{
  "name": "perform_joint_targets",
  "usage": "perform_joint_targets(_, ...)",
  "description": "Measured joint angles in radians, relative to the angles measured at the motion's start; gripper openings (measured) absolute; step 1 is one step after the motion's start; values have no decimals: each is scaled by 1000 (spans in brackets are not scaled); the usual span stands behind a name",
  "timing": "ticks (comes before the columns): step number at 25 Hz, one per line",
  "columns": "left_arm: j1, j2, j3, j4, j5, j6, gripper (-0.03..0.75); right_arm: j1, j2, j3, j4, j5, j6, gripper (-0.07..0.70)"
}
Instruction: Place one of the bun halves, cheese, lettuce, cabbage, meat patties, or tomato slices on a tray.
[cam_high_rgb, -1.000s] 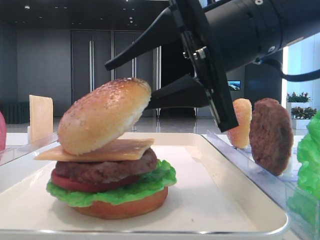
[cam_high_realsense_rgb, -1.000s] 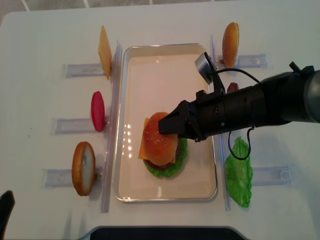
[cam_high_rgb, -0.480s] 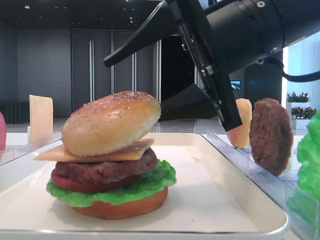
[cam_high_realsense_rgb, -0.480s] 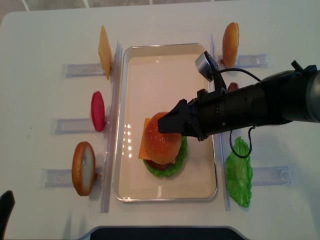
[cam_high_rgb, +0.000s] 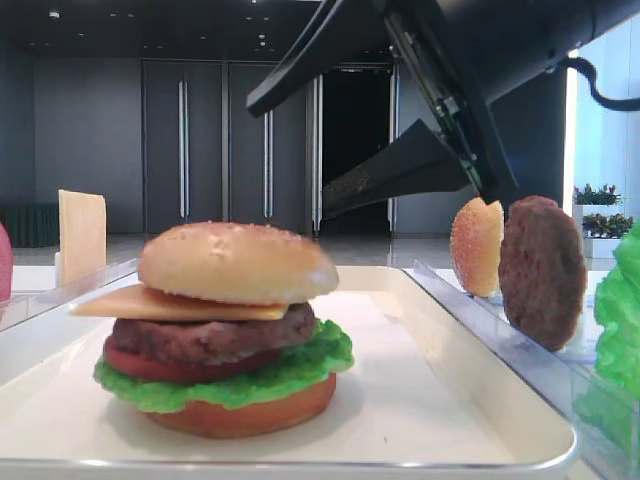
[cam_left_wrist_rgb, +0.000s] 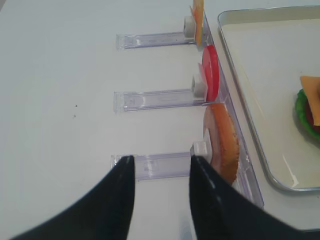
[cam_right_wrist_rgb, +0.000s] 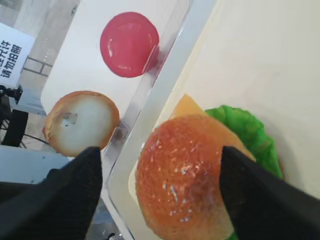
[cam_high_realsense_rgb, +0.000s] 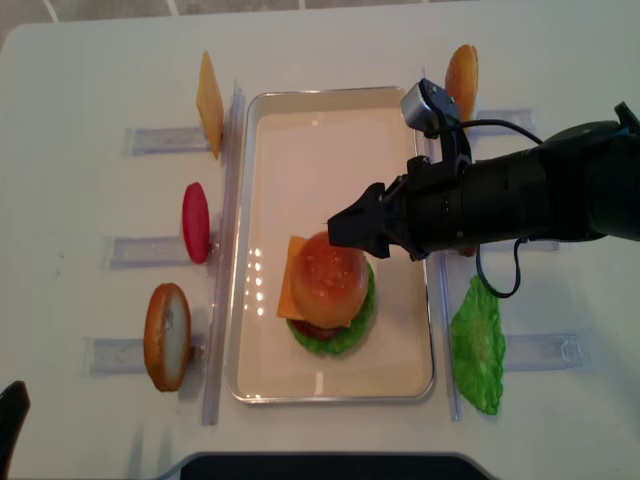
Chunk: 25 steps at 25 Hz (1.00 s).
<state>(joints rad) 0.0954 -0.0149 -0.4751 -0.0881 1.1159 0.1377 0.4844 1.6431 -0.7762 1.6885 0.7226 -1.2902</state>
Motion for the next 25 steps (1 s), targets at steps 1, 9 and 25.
perform_joint_targets(1, 0, 0, 0, 0, 0, 0, 282, 0, -14, 0, -4, -20, 0, 503)
perform_joint_targets(9, 0, 0, 0, 0, 0, 0, 282, 0, -191, 0, -110, -132, 0, 503)
perform_joint_targets(25, 0, 0, 0, 0, -1, 0, 282, -325, -590, 1, -1653, -4, 1240, 433)
